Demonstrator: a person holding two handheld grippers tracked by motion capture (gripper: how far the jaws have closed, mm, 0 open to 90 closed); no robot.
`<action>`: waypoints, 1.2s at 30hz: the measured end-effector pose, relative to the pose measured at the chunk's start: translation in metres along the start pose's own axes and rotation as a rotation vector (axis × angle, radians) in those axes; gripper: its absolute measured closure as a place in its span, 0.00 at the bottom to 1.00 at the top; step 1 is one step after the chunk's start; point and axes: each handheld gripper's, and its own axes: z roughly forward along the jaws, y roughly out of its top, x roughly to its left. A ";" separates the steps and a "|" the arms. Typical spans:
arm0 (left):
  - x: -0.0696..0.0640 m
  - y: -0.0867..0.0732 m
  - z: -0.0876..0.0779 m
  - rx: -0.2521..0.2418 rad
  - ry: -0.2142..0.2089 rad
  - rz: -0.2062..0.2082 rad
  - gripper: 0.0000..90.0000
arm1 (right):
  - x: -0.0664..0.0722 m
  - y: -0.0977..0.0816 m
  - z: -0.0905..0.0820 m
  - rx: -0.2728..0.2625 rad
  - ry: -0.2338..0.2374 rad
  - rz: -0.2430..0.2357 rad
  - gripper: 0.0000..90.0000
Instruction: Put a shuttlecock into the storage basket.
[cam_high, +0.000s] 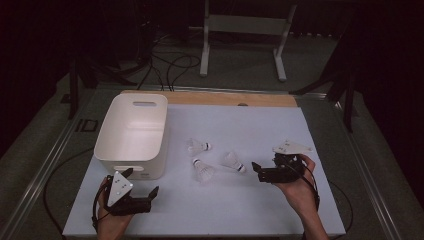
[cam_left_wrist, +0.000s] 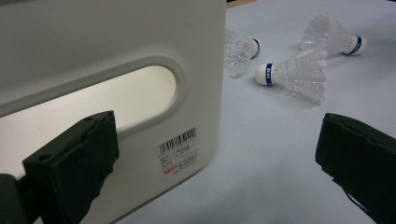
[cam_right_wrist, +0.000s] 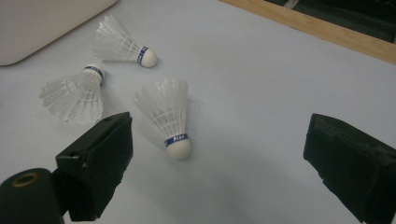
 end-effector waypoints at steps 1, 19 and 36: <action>0.000 0.000 0.000 -0.001 -0.001 0.000 0.00 | 0.000 0.001 0.001 0.003 0.002 -0.001 0.09; 0.000 0.000 0.000 -0.014 0.000 0.001 0.00 | 0.002 0.028 0.026 0.033 0.009 -0.032 0.09; 0.001 0.003 0.000 -0.035 0.002 0.000 0.00 | 0.000 0.039 0.057 0.079 0.004 -0.022 0.09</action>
